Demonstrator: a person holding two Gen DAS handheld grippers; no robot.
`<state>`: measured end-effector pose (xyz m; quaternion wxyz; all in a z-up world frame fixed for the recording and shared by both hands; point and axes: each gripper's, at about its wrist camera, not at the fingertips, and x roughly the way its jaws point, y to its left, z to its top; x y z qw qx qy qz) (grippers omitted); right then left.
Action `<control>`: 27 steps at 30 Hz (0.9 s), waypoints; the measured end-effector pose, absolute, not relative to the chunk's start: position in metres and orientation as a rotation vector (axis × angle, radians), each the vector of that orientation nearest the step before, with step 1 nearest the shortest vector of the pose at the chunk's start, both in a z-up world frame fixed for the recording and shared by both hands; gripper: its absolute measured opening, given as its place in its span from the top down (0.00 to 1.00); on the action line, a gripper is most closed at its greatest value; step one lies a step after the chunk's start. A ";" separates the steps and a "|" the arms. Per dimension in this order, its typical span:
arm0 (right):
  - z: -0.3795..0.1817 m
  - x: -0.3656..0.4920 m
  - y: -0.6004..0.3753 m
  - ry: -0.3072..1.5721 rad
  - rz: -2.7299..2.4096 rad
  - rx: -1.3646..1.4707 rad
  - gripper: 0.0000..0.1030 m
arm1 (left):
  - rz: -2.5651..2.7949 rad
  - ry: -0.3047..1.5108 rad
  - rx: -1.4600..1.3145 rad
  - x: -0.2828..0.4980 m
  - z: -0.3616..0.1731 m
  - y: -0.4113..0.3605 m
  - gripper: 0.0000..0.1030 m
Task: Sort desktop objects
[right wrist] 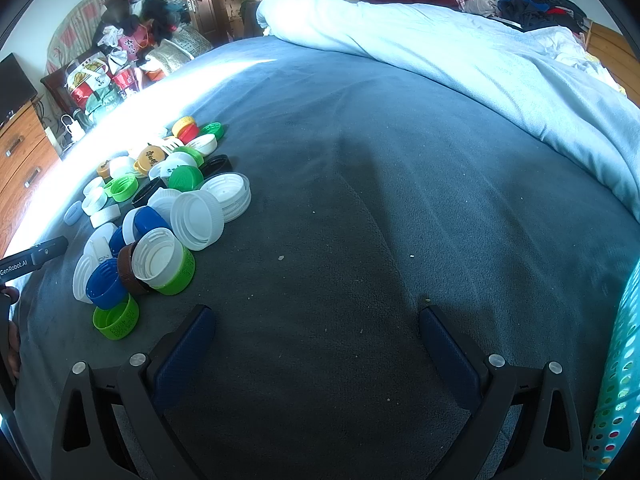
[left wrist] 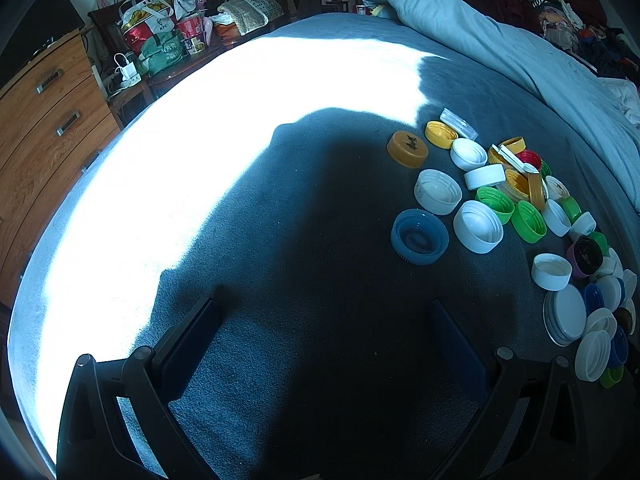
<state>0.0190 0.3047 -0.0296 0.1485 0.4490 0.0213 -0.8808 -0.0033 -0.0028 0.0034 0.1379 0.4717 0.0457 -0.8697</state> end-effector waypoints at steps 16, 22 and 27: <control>-0.029 0.019 0.304 0.061 -2.533 1.292 0.00 | -2.514 0.128 1.365 -0.002 0.002 -0.002 0.01; -0.029 0.019 0.304 0.061 -2.532 1.292 0.00 | -2.514 0.127 1.364 -0.002 0.001 -0.002 0.01; -0.029 0.019 0.304 0.061 -2.532 1.292 0.00 | -2.514 0.127 1.364 -0.002 0.001 -0.003 0.01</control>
